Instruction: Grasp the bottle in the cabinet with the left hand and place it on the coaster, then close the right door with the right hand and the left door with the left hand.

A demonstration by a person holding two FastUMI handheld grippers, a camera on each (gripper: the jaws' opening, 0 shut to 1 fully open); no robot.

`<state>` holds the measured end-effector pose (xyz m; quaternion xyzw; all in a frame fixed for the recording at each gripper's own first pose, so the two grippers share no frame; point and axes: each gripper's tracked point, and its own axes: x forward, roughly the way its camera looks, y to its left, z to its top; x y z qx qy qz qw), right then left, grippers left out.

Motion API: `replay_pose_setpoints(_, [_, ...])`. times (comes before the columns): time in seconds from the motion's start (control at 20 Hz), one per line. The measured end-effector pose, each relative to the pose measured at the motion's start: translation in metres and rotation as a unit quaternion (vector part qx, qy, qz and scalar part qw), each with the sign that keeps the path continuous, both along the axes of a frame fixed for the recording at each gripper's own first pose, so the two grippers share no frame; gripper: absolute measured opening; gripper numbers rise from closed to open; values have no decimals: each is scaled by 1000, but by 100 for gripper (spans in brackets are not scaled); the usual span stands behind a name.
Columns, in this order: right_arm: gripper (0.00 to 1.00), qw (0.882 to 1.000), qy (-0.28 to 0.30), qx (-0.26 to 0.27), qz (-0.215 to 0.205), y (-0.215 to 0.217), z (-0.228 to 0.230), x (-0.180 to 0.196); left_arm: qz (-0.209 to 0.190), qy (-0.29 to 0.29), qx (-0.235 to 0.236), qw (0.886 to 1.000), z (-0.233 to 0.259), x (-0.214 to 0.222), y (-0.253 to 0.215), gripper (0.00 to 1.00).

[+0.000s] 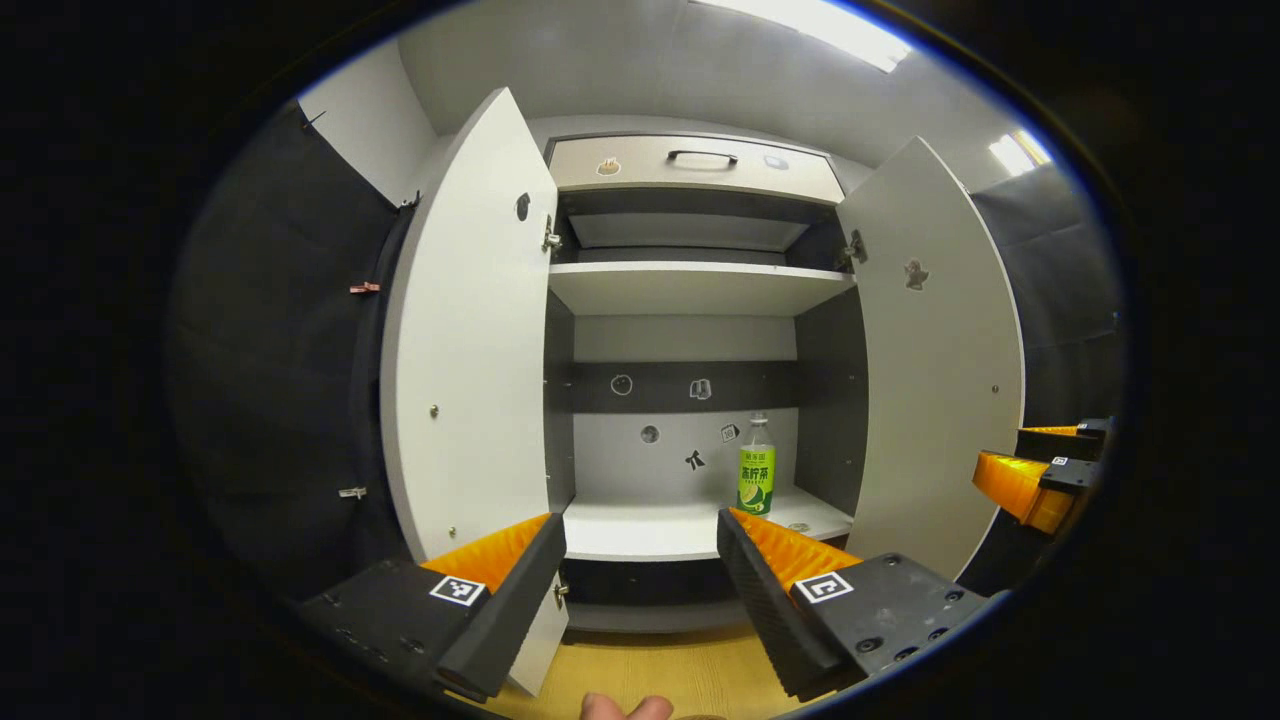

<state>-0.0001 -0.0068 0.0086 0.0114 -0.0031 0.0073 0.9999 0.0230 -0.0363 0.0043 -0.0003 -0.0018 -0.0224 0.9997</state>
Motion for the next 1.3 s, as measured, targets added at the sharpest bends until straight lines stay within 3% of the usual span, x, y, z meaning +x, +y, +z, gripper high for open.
replay_pose_setpoints(0.3, [97,1000,0,7,-3,-28,6,-10,-29,-9,6,1000,-1,47,-49,96])
replay_pose_setpoints(0.6, [97,1000,4,0,-26,-75,-2,-19,-65,-11,16,998,-7,130,-115,96])
replay_pose_setpoints(0.85, [97,999,4,9,-47,-111,-3,-23,-76,-17,23,997,-21,207,-159,96])
replay_pose_setpoints(1.3, [97,996,-17,-24,-81,-163,9,-30,-65,0,13,998,-52,317,-200,96])
